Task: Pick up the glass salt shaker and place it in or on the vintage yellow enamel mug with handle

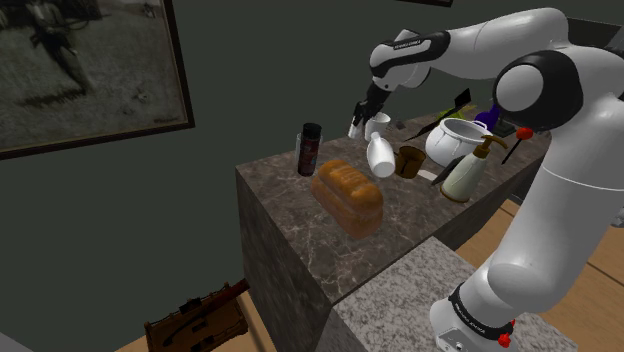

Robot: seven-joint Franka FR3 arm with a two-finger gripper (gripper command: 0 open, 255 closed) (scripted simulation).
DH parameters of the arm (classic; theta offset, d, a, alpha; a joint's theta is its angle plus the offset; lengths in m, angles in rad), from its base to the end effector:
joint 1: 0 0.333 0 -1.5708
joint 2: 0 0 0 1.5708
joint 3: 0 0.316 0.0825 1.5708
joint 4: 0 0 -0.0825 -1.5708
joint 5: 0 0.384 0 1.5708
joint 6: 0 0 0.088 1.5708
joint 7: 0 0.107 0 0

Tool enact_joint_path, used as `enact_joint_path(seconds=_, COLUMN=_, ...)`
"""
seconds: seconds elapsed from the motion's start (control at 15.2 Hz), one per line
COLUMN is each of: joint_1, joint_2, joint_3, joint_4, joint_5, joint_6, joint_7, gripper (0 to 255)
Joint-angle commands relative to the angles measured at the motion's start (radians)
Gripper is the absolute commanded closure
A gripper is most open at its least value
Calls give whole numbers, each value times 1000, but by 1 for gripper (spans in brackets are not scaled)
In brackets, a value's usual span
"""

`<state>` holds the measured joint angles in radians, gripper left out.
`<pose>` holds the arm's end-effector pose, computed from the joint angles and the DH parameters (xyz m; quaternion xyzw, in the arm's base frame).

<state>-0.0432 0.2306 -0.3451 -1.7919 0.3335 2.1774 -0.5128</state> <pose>0.5994 -0.2166 0.4452 -0.9906 0.0138 -0.1231 0.0583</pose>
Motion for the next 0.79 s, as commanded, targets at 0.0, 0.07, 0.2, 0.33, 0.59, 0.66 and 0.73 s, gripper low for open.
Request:
enact_joint_path(seconds=0.0, joint_1=1, joint_2=-8, joint_3=-2, joint_4=16, joint_5=-8, joint_6=-23, joint_7=10, gripper=255)
enact_joint_path(seconds=0.07, joint_1=2, joint_2=-11, joint_3=-3, joint_4=25, joint_5=-11, joint_6=-34, joint_7=14, gripper=255)
enact_joint_path(seconds=0.2, joint_1=2, joint_2=-18, joint_3=-4, joint_4=43, joint_5=-18, joint_6=-58, joint_7=22, gripper=255)
enact_joint_path(seconds=0.33, joint_1=2, joint_2=-23, joint_3=-6, joint_4=63, joint_5=-24, joint_6=-82, joint_7=29, gripper=255)
enact_joint_path(seconds=0.59, joint_1=1, joint_2=-32, joint_3=-9, joint_4=105, joint_5=-34, joint_6=-130, joint_7=43, gripper=255)
enact_joint_path(seconds=0.66, joint_1=1, joint_2=-33, joint_3=-9, joint_4=111, joint_5=-36, joint_6=-138, joint_7=45, gripper=255)
enact_joint_path(seconds=0.73, joint_1=-5, joint_2=-59, joint_3=-16, joint_4=80, joint_5=-41, joint_6=-134, joint_7=30, gripper=255)
